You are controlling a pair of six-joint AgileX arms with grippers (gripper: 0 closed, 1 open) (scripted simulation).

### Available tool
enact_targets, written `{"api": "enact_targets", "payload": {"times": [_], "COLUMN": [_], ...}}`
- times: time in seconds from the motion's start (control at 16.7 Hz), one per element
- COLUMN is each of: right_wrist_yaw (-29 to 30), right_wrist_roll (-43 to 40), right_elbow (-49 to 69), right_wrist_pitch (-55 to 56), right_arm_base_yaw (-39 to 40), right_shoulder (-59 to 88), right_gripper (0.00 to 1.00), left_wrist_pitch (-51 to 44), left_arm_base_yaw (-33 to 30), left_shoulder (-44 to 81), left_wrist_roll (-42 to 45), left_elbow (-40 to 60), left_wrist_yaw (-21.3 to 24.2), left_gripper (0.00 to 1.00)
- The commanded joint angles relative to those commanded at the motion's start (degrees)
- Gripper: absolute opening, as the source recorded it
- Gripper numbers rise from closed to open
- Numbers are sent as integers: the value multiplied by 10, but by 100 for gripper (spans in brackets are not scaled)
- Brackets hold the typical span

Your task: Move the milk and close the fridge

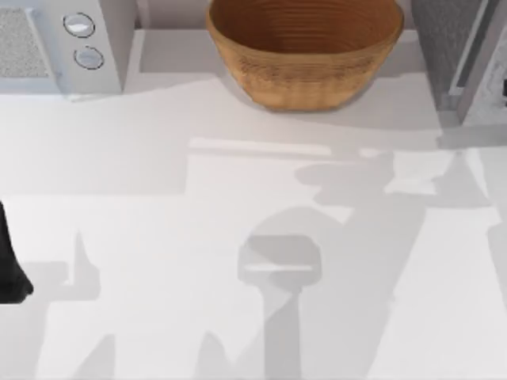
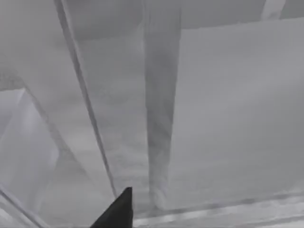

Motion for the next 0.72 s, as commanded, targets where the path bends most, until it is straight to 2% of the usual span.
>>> {"api": "enact_targets", "payload": {"times": [0.48, 0.72], "right_wrist_yaw": [3, 5], "right_wrist_roll": [0, 2], "right_elbow": [204, 236], "right_wrist_pitch": [-29, -44], "right_arm_base_yaw": [2, 1], "right_shoulder": [145, 183], "right_gripper": [100, 100], "left_wrist_pitch": [0, 0], "left_arm_base_yaw": [0, 0], "left_shoulder": [0, 0], "left_wrist_roll": [0, 0], "left_elbow": [0, 0], "left_wrist_yaw": [0, 0], "left_gripper": [100, 100]}}
